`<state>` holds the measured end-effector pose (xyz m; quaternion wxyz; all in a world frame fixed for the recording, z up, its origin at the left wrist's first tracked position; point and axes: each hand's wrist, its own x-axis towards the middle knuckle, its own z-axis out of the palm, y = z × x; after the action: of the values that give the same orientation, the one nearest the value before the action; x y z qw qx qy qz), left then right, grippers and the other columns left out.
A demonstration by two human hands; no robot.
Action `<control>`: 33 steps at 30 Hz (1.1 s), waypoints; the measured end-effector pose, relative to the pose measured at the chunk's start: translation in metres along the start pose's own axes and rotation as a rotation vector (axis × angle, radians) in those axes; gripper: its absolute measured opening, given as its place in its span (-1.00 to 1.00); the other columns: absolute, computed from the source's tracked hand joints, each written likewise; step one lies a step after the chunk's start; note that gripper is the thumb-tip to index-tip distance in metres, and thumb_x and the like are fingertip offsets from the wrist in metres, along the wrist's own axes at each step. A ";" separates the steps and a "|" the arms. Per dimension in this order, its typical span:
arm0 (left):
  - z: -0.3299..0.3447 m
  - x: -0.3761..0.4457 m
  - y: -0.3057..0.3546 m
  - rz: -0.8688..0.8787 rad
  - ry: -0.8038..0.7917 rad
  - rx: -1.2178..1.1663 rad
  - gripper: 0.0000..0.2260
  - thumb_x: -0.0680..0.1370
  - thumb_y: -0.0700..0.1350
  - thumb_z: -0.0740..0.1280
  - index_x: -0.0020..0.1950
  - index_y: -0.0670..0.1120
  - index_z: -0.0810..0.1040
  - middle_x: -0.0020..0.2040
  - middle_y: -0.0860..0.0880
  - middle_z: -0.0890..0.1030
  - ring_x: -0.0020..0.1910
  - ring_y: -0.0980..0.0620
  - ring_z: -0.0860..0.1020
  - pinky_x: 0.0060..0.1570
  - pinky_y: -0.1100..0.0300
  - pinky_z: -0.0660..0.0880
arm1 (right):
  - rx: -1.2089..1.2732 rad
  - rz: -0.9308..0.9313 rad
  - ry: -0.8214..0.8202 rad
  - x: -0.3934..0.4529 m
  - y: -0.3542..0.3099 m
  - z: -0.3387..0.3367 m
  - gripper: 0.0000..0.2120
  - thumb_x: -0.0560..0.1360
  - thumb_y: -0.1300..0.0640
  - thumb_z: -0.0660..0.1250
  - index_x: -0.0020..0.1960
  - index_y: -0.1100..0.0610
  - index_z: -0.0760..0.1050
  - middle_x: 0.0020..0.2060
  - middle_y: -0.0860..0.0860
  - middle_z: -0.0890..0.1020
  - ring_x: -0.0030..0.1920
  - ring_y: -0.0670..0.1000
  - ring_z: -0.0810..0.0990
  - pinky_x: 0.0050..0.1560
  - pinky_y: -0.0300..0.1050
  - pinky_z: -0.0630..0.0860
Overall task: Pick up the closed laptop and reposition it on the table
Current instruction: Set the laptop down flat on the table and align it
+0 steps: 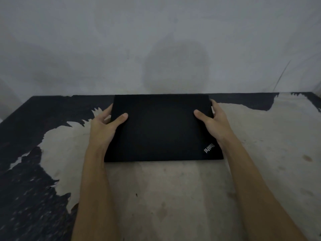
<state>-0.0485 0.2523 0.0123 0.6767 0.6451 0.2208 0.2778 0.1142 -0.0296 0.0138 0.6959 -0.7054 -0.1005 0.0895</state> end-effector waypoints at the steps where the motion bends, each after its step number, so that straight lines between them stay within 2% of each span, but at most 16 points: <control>1: 0.000 0.000 -0.001 0.011 0.006 0.011 -0.58 0.46 -0.07 0.61 0.26 0.26 0.68 0.01 0.11 0.79 -0.03 0.04 0.77 -0.20 0.19 0.70 | -0.020 -0.006 0.003 0.001 -0.001 0.000 -0.39 0.53 0.09 0.51 0.52 -0.01 0.37 0.24 -0.01 0.68 0.14 0.02 0.72 0.04 -0.03 0.72; 3: 0.002 0.001 -0.003 0.039 0.009 0.036 -0.64 0.49 -0.08 0.59 0.19 0.31 0.70 0.01 0.13 0.79 -0.02 0.06 0.77 -0.17 0.20 0.70 | -0.067 -0.028 0.012 0.004 -0.002 0.001 -0.36 0.53 0.08 0.52 0.55 0.00 0.35 0.23 -0.02 0.67 0.18 0.02 0.69 0.16 0.05 0.69; 7: 0.008 0.001 -0.006 0.116 0.048 0.162 -0.67 0.52 -0.06 0.55 0.19 0.31 0.68 0.00 0.27 0.77 -0.02 0.20 0.74 -0.14 0.26 0.68 | -0.182 -0.087 0.040 0.009 -0.002 -0.004 -0.40 0.54 0.02 0.49 0.53 0.02 0.41 0.19 -0.07 0.67 0.17 -0.06 0.66 0.17 0.00 0.65; 9: 0.010 0.004 -0.010 0.146 0.072 0.232 -0.67 0.54 -0.05 0.53 0.28 0.22 0.67 0.03 0.20 0.78 0.01 0.16 0.74 -0.05 0.17 0.69 | -0.204 -0.092 0.051 0.011 0.000 -0.006 -0.43 0.55 0.01 0.48 0.51 0.03 0.43 0.27 0.01 0.65 0.24 0.01 0.64 0.23 0.04 0.63; 12: 0.011 0.011 -0.012 0.141 0.129 0.360 -0.54 0.54 0.03 0.53 0.44 0.03 0.60 0.20 0.02 0.73 0.10 0.03 0.70 0.05 0.07 0.67 | -0.259 -0.088 0.068 0.014 0.006 -0.006 -0.37 0.55 -0.02 0.48 0.56 0.05 0.38 0.42 0.02 0.57 0.31 -0.04 0.59 0.23 -0.18 0.54; 14: 0.009 0.016 -0.015 0.131 0.163 0.434 -0.46 0.53 0.07 0.52 0.48 -0.03 0.56 0.24 -0.04 0.68 0.05 0.08 0.65 -0.03 0.22 0.59 | -0.323 -0.067 0.077 0.017 0.010 -0.006 -0.26 0.54 -0.06 0.48 0.62 0.08 0.29 0.52 0.06 0.47 0.47 0.05 0.47 0.41 -0.06 0.44; 16: 0.010 0.018 -0.016 0.129 0.163 0.463 -0.46 0.53 0.08 0.52 0.48 -0.04 0.56 0.18 0.00 0.66 -0.05 0.20 0.60 -0.14 0.36 0.49 | -0.363 -0.065 0.091 0.019 0.011 -0.006 -0.23 0.53 -0.07 0.49 0.63 0.10 0.27 0.55 0.08 0.44 0.53 0.10 0.40 0.47 -0.03 0.36; 18: 0.011 0.017 -0.018 0.136 0.160 0.504 -0.48 0.53 0.07 0.52 0.45 -0.04 0.57 0.07 0.10 0.64 -0.15 0.32 0.54 -0.24 0.50 0.41 | -0.386 -0.077 0.106 0.019 0.012 -0.007 -0.26 0.52 -0.04 0.50 0.60 0.12 0.31 0.50 0.06 0.50 0.49 0.08 0.46 0.42 -0.09 0.39; 20: 0.012 0.016 -0.017 0.147 0.162 0.537 -0.49 0.54 0.07 0.51 0.45 -0.06 0.57 0.05 0.14 0.61 -0.17 0.32 0.53 -0.27 0.57 0.37 | -0.364 -0.077 0.117 0.018 0.011 -0.006 -0.34 0.50 0.01 0.54 0.53 0.13 0.43 0.30 0.00 0.66 0.34 0.05 0.60 0.26 -0.19 0.56; 22: 0.012 0.018 -0.018 0.154 0.159 0.573 -0.47 0.55 0.08 0.51 0.46 -0.09 0.56 0.20 0.00 0.64 -0.03 0.19 0.56 -0.16 0.47 0.38 | -0.357 -0.096 0.123 0.019 0.013 -0.006 -0.41 0.47 0.05 0.57 0.45 0.13 0.53 0.05 -0.14 0.68 0.13 -0.04 0.68 -0.08 -0.48 0.55; 25: 0.013 0.018 -0.017 0.177 0.146 0.628 -0.52 0.56 0.06 0.49 0.43 -0.12 0.59 0.24 -0.10 0.65 0.03 0.09 0.57 -0.21 0.47 0.38 | -0.397 -0.107 0.137 0.020 0.013 -0.006 -0.41 0.46 0.05 0.57 0.43 0.17 0.54 0.04 -0.14 0.67 0.06 -0.07 0.66 -0.14 -0.54 0.48; 27: 0.012 0.019 -0.018 0.189 0.103 0.634 -0.58 0.58 0.04 0.48 0.38 -0.12 0.63 0.12 -0.08 0.69 -0.05 0.08 0.64 -0.19 0.43 0.52 | -0.427 -0.116 0.117 0.024 0.014 -0.007 -0.52 0.46 0.07 0.56 0.35 0.16 0.61 0.03 -0.06 0.69 0.10 0.03 0.68 -0.01 -0.41 0.60; 28: 0.013 0.019 -0.018 0.186 0.088 0.642 -0.59 0.58 0.04 0.47 0.37 -0.13 0.64 0.11 -0.10 0.70 -0.04 0.05 0.66 -0.12 0.33 0.58 | -0.443 -0.108 0.097 0.026 0.015 -0.007 -0.53 0.47 0.07 0.56 0.34 0.15 0.62 0.10 0.06 0.69 0.17 0.11 0.67 0.15 -0.20 0.64; 29: 0.012 0.020 -0.018 0.180 0.079 0.653 -0.60 0.59 0.04 0.46 0.36 -0.13 0.65 0.13 -0.14 0.70 -0.02 -0.01 0.67 -0.04 0.22 0.61 | -0.451 -0.089 0.081 0.027 0.016 -0.007 -0.52 0.47 0.06 0.55 0.36 0.15 0.61 0.21 0.15 0.65 0.23 0.16 0.64 0.28 -0.01 0.60; 31: 0.011 0.022 -0.017 0.148 0.072 0.676 -0.59 0.59 0.06 0.45 0.37 -0.13 0.64 0.17 -0.16 0.68 0.05 -0.08 0.67 0.06 0.08 0.62 | -0.480 -0.044 0.058 0.028 0.016 -0.007 -0.46 0.49 0.02 0.54 0.42 0.14 0.56 0.35 0.17 0.56 0.29 0.19 0.60 0.38 0.14 0.53; 33: 0.013 0.021 -0.016 0.144 0.067 0.652 -0.61 0.60 0.03 0.45 0.35 -0.16 0.65 0.08 -0.09 0.70 -0.03 0.00 0.68 -0.09 0.28 0.60 | -0.500 -0.044 0.054 0.028 0.014 -0.007 -0.46 0.49 -0.01 0.52 0.43 0.11 0.55 0.36 0.17 0.54 0.29 0.20 0.59 0.39 0.15 0.52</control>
<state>-0.0231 0.2561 -0.0017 0.4058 0.8320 0.2741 0.2607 0.1429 -0.0290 0.0003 0.5039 -0.8555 -0.1160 0.0277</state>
